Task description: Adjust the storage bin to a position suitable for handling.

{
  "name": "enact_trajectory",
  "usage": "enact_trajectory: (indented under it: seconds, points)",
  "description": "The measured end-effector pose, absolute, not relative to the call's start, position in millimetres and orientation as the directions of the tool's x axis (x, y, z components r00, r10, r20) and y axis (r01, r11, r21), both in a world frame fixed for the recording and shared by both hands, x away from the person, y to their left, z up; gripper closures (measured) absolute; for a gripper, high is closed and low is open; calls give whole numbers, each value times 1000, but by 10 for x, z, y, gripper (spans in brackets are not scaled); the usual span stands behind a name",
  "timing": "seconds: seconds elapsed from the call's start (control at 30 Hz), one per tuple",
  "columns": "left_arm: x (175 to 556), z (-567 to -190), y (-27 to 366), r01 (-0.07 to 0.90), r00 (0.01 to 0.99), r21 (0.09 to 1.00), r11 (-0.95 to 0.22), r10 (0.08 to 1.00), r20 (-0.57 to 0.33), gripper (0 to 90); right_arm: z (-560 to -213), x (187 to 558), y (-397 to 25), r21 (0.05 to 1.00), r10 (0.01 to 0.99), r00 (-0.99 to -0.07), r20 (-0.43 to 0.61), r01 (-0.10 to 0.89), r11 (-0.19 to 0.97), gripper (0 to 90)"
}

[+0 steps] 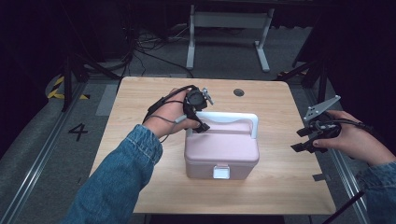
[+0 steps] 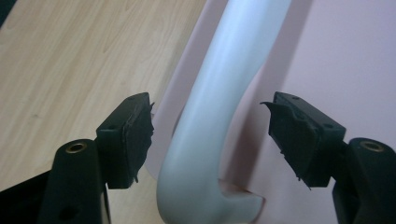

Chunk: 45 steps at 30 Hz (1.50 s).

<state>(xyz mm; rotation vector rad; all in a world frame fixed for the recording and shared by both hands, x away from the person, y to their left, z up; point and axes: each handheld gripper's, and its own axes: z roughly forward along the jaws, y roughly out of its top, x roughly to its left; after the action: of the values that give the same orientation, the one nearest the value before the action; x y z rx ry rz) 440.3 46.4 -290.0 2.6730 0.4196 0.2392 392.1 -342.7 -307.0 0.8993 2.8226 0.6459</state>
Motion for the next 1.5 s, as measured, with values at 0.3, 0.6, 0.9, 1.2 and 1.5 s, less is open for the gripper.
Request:
enact_trajectory:
  seconds: [0.3, 0.6, 0.9, 1.2, 1.5]
  points:
    - [4390, -2858, 479, 174, 948, 406, -897, 265, 179, 639, -3072, 3923, -3435, 423, 577, -817, 18, 529, 736, 334]
    - [4350, -2763, 492, 197, 946, 416, -888, 283, 156, 727, -3063, 3925, -3424, 425, 576, -818, 18, 527, 736, 334]
    - [4392, -2593, 542, 199, 928, 487, -850, 324, 186, 716, -3044, 3930, -3403, 430, 571, -821, 14, 521, 738, 334]
    - [4459, -2534, 578, 229, 916, 537, -812, 367, 164, 698, -3018, 3929, -3360, 435, 562, -827, 19, 513, 740, 334]
    - [4590, -2523, 620, 267, 895, 591, -761, 423, 140, 680, -2971, 3887, -3272, 439, 538, -843, 15, 489, 753, 334]
